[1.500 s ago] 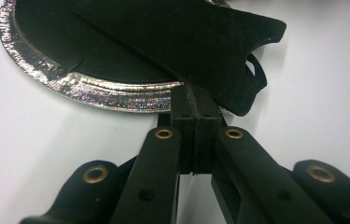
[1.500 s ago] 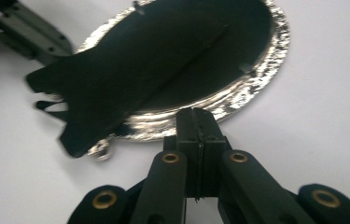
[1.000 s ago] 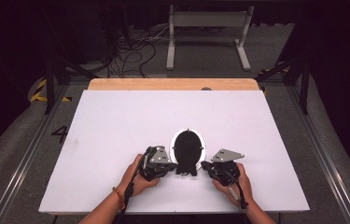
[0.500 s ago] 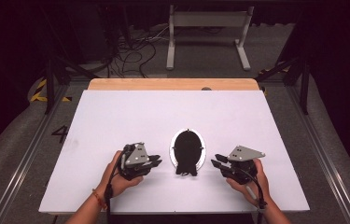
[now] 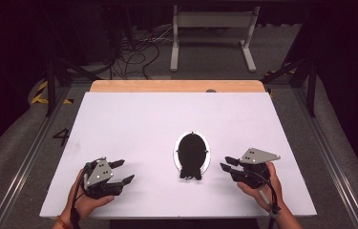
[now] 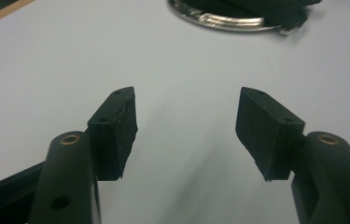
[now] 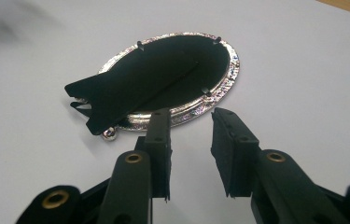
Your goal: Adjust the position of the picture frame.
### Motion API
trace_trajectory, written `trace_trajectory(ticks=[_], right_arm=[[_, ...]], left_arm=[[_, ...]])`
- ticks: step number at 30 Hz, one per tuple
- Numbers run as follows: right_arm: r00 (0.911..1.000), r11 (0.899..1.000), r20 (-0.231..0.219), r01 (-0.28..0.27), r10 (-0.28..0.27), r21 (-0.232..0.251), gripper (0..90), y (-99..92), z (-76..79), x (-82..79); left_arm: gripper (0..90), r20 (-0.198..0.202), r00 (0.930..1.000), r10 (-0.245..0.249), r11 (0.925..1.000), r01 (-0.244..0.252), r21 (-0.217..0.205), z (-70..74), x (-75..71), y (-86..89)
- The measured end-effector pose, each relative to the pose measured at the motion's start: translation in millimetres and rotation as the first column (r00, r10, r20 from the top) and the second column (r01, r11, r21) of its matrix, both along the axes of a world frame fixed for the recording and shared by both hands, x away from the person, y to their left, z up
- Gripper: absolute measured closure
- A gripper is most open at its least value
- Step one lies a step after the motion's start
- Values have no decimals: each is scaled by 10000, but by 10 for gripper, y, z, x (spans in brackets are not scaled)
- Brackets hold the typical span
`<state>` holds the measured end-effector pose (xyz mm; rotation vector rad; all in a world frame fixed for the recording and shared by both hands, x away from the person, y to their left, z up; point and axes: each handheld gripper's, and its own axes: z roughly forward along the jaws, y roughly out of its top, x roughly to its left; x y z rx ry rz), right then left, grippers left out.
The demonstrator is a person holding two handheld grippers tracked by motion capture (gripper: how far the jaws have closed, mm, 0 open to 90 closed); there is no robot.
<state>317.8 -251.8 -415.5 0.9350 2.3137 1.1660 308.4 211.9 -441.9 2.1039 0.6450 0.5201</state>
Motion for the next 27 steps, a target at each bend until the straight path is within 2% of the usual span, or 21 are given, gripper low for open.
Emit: trace_trajectory(ticks=[2,5,11,14,16,27], right_arm=[[10000,10000,-59,-57,56,-49,676,24,-10,9],[9998,9998,-120,-171,170,-111,673,47,-24,12],[9959,9970,-611,-692,670,-335,679,167,-92,5],[9921,9950,-887,-927,890,-382,730,232,-127,2],[9903,9929,-983,-1040,980,-577,757,276,-160,3],[9774,9841,-1541,-1584,1448,-798,748,420,-266,2]], left_arm=[[320,-45,9998,209,9997,-210,-132,-14,14,44],[290,-77,9993,364,9993,-365,-73,-29,23,58],[229,-298,9973,665,9963,-680,-521,-69,33,114],[207,-481,9960,753,9959,-775,-472,-106,55,104],[200,-567,9958,720,9965,-742,-380,-131,59,87],[179,-774,9950,636,9979,-640,-28,-183,71,28]])
